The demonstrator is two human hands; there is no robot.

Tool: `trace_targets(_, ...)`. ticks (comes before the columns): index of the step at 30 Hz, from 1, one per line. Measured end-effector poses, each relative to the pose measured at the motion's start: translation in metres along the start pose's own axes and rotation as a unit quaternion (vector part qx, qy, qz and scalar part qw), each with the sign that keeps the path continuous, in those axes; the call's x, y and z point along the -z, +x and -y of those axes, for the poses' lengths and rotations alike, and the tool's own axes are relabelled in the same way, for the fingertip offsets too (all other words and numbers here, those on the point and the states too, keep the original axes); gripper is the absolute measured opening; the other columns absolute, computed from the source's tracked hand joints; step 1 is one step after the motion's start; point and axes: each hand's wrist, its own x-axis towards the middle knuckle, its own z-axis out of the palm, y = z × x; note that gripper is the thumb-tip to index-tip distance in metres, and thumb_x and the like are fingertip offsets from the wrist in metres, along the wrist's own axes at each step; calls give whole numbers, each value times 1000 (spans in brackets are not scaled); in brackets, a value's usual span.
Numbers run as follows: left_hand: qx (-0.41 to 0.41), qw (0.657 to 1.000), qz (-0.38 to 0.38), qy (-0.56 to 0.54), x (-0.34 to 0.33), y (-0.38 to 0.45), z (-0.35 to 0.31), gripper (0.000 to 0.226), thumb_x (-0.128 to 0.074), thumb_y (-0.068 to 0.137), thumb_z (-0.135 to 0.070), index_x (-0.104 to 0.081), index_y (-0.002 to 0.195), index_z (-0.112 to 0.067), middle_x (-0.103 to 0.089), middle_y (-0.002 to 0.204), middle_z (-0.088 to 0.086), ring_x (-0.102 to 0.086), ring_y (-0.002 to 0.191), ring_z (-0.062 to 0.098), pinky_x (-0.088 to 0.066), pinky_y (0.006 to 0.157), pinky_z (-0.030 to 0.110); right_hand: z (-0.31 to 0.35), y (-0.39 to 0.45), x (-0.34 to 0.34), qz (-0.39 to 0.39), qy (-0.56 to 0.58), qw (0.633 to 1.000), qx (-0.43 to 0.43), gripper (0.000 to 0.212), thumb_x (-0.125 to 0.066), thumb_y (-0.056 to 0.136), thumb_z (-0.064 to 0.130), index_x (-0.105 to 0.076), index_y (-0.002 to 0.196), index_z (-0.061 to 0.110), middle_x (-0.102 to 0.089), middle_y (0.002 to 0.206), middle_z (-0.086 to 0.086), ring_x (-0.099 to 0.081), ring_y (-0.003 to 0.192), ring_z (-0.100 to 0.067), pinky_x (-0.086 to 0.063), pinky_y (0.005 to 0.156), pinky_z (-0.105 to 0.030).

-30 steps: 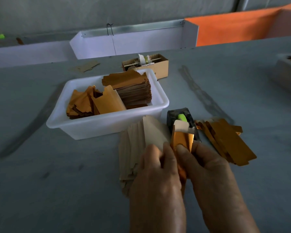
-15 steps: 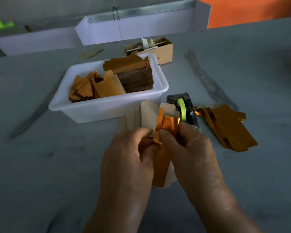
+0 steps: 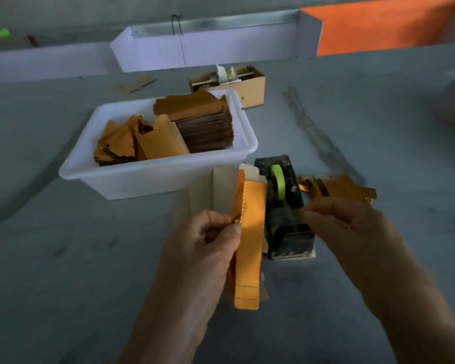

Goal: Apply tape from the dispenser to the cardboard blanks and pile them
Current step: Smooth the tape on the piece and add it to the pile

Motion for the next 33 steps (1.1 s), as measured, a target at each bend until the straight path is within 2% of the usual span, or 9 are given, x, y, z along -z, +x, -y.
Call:
trace_targets(3, -15, 999, -11, 43, 0, 4, 4, 13, -64, 86, -20, -68, 74, -24, -68, 63, -1, -58, 49, 2, -42, 43, 11, -5, 2, -10, 24, -3, 1000, -19, 19, -64, 84, 21, -65, 68, 32, -65, 67, 14, -61, 70, -1, -42, 60, -18)
trace_targets(9, -3, 999, 6, 45, 2, 4, 7, 9, -64, 83, -29, -67, 74, -29, -67, 66, -3, -59, 55, 3, -44, 48, 12, -8, 5, -14, 11, -14, 999, -46, 9, -65, 83, 25, -66, 74, 25, -60, 80, 17, -55, 78, 0, -37, 62, -20)
trace_targets(14, 13, 999, 25, 29, -3, 7, 5, 11, -64, 84, -28, -68, 76, -22, -69, 74, 6, -65, 72, 26, -56, 73, 49, -10, 4, -15, 11, -2, 996, -87, 7, -65, 82, 29, -65, 76, 26, -63, 78, 4, -55, 71, -7, -37, 58, -23)
trace_targets(16, 12, 999, 32, 36, -6, 7, 4, 11, -65, 84, -26, -68, 77, -19, -69, 74, 6, -64, 69, 22, -56, 71, 45, -10, 4, -15, 24, 8, 995, -95, 9, -65, 82, 31, -68, 75, 26, -64, 70, 8, -57, 69, -5, -38, 57, -22)
trace_targets(19, 5, 998, 42, 47, -8, 6, 5, 10, -65, 85, -24, -69, 78, -17, -69, 74, 4, -62, 64, 11, -51, 60, 24, -8, 3, -16, 38, 31, 992, -112, 11, -65, 82, 28, -70, 75, 22, -67, 72, 5, -62, 75, -10, -43, 62, -27)
trace_targets(22, 2, 998, 45, 48, -10, 6, 2, 10, -65, 85, -22, -69, 77, -16, -69, 74, 5, -61, 63, 10, -49, 59, 20, -7, 5, -17, 32, 46, 989, -135, 9, -66, 82, 26, -71, 75, 21, -68, 76, 2, -63, 80, -15, -47, 67, -31)
trace_targets(27, 11, 999, 36, 20, -13, 7, -1, 9, -66, 85, -19, -69, 78, -14, -69, 78, 13, -63, 70, 24, -54, 75, 46, -6, 9, -19, 22, 66, 986, -150, 7, -68, 81, 22, -71, 75, 20, -69, 76, 4, -65, 79, -16, -53, 71, -35)
trace_targets(30, 32, 999, 22, 7, -9, 10, 0, 9, -66, 85, -18, -69, 80, -13, -71, 81, 12, -68, 80, 32, -55, 82, 52, -5, 5, -20, 11, 115, 984, -133, 10, -67, 82, 20, -70, 73, 19, -68, 73, 15, -64, 75, -1, -47, 63, -21)
trace_targets(33, 49, 999, 21, 6, -7, 10, 1, 9, -65, 86, -19, -68, 81, -13, -72, 84, 13, -68, 84, 34, -52, 86, 57, -3, -1, -21, 12, 225, 964, -139, 14, -63, 84, 21, -70, 73, 16, -69, 91, 10, -62, 88, -1, -48, 70, -18)
